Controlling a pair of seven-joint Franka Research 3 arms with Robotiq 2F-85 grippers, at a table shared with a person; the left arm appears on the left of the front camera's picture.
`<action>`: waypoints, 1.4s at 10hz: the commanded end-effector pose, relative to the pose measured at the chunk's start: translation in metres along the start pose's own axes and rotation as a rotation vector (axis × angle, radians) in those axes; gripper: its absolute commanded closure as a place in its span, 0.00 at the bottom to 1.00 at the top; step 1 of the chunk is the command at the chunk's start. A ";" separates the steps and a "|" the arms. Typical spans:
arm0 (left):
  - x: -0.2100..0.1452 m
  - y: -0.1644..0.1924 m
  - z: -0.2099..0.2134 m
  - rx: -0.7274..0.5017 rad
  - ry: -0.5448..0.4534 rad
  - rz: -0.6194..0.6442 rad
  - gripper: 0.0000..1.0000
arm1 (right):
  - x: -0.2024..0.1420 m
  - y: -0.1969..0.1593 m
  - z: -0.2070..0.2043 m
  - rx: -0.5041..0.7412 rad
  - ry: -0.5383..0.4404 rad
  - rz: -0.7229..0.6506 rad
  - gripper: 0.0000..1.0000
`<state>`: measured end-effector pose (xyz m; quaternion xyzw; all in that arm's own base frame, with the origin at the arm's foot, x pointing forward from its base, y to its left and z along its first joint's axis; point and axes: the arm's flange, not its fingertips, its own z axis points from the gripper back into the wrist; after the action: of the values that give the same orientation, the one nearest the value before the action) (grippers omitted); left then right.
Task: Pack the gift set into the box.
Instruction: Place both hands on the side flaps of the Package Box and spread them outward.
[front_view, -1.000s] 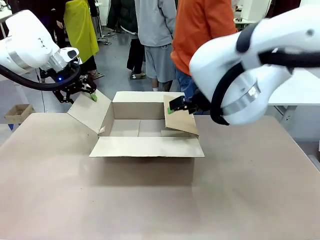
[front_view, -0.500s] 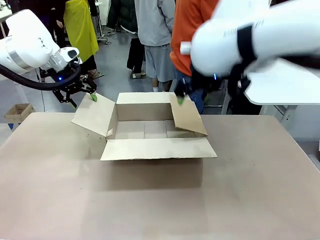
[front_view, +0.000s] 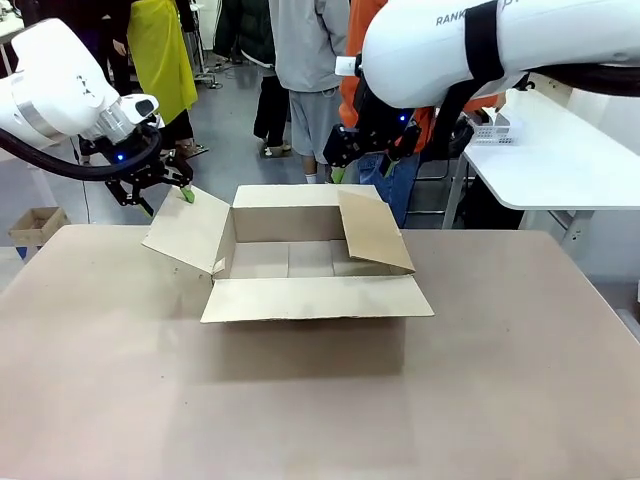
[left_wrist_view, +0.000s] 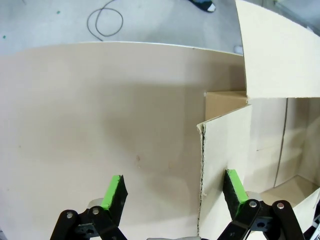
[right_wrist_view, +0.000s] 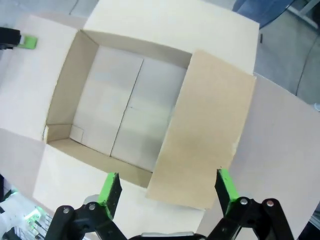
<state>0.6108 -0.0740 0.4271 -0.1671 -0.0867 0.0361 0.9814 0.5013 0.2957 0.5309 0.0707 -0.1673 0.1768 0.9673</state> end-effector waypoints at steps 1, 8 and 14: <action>-0.003 0.002 0.001 0.022 -0.009 0.006 0.00 | 0.021 0.019 -0.020 -0.095 0.067 0.036 0.00; -0.003 0.002 0.001 0.022 -0.009 0.006 0.00 | 0.069 0.063 -0.145 -0.487 0.262 0.023 0.00; -0.003 0.002 0.001 0.022 -0.009 0.006 0.00 | 0.057 0.026 -0.167 -0.644 0.243 -0.060 0.00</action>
<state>0.6108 -0.0738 0.4267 -0.1670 -0.0865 0.0364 0.9815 0.5957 0.3735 0.3910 -0.2466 -0.0748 0.1226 0.9584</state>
